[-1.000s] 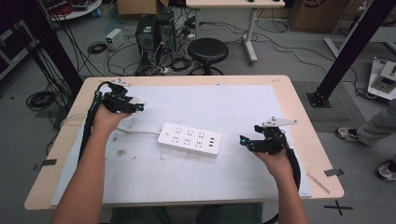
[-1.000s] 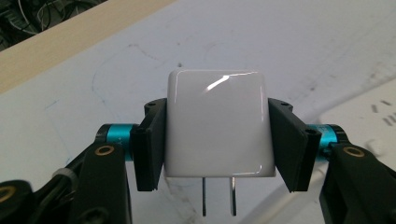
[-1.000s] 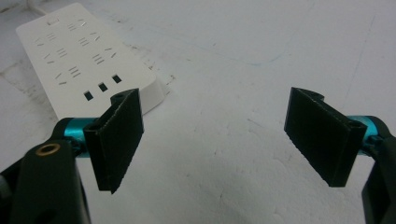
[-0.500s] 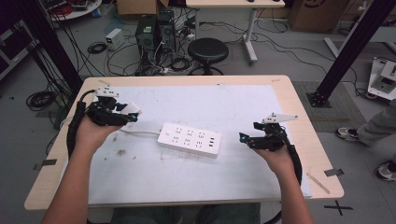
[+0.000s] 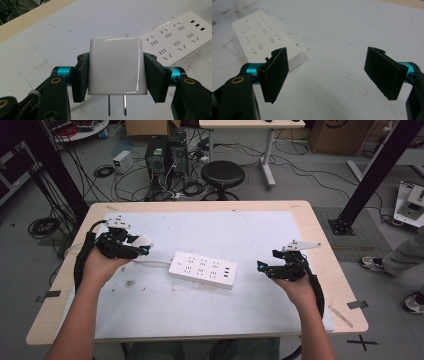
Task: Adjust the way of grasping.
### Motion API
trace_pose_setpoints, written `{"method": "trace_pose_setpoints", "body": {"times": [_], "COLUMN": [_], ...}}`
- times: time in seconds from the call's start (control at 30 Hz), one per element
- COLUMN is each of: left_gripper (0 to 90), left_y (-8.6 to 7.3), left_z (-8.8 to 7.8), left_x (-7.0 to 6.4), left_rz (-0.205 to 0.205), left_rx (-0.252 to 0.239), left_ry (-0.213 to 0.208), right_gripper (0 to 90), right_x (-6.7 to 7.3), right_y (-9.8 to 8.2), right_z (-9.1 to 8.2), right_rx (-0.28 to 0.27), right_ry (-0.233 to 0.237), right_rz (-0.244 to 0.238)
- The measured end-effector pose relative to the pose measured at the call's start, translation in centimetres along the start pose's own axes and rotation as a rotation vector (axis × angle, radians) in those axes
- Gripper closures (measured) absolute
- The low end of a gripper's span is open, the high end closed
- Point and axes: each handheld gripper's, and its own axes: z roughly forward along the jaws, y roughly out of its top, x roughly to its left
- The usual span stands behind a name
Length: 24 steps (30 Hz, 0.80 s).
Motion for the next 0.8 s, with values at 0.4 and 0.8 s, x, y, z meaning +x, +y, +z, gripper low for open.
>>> {"method": "trace_pose_setpoints", "body": {"times": [0.4, 0.8], "left_gripper": [42.4, 42.4], "left_y": [0.8, 1.4], "left_z": [1.2, 2.4], "left_x": [-0.5, -1.2], "left_rz": [0.042, 0.088], "left_rx": [-0.029, -0.101], "left_ry": [-0.052, -0.148], "right_gripper": [20.0, 20.0], "right_x": [-0.3, -0.9], "right_y": [0.3, 0.8], "right_z": [-0.6, -0.7], "right_rx": [0.002, 0.004], "right_ry": [-0.006, 0.001], "right_rz": [0.003, 0.0]}}
